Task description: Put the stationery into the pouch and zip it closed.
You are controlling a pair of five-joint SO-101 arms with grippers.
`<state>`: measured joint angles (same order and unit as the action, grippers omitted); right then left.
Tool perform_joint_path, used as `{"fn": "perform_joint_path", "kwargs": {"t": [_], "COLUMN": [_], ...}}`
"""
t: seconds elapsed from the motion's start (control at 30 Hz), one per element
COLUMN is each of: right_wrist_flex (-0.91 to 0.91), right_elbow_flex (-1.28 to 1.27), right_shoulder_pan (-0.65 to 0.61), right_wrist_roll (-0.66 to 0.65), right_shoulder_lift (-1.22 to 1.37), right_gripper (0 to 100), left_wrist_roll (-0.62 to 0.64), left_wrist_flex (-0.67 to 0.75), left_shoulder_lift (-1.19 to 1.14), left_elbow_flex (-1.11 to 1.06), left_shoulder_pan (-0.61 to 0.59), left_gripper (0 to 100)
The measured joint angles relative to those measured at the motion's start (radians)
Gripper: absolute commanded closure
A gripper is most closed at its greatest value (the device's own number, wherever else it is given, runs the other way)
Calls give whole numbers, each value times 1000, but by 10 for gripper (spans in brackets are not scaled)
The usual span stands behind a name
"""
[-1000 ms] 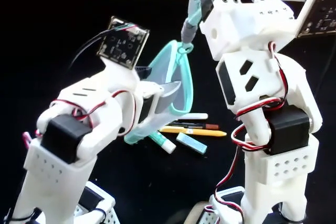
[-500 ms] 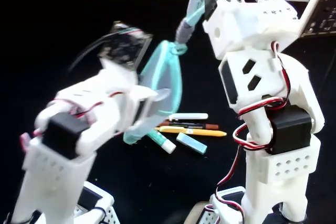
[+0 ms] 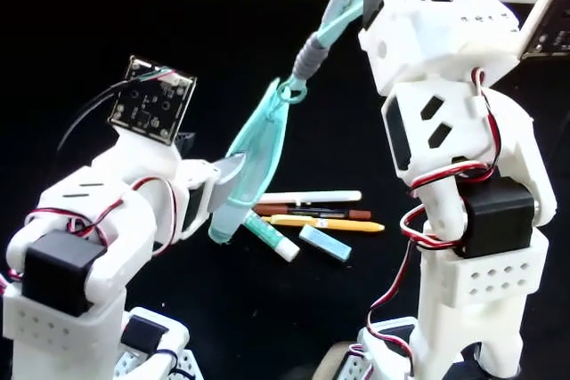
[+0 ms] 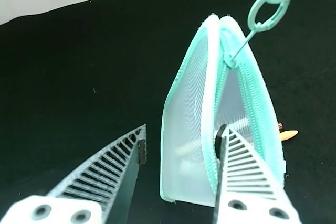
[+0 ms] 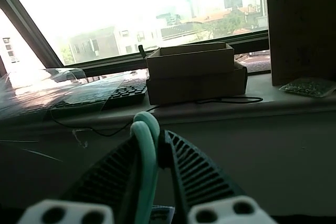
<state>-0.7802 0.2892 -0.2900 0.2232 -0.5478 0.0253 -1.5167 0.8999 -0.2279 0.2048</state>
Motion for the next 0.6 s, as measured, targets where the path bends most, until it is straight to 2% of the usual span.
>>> {"fn": "perform_joint_path", "kwargs": {"t": [0.07,0.27,0.33,0.47,0.6], "right_wrist_flex": [0,-5,-5,-5,-5], "right_elbow_flex": [0,-2,0,0,0], "right_shoulder_pan": [15,66,74,74,74], "right_wrist_roll": [0,0,0,0,0], "right_shoulder_lift": [0,0,-2,-2,-2], "right_gripper": [992,992,992,992,992], "left_wrist_roll": [-15,-146,-155,-163,-164], "left_wrist_flex": [-5,-6,-6,-6,-6], "left_shoulder_lift": [0,-5,-11,-12,-11], "left_elbow_flex": [2,2,3,29,35], "left_shoulder_pan": [-12,-146,-176,-187,-167], "left_gripper": [772,774,818,996,995]}}
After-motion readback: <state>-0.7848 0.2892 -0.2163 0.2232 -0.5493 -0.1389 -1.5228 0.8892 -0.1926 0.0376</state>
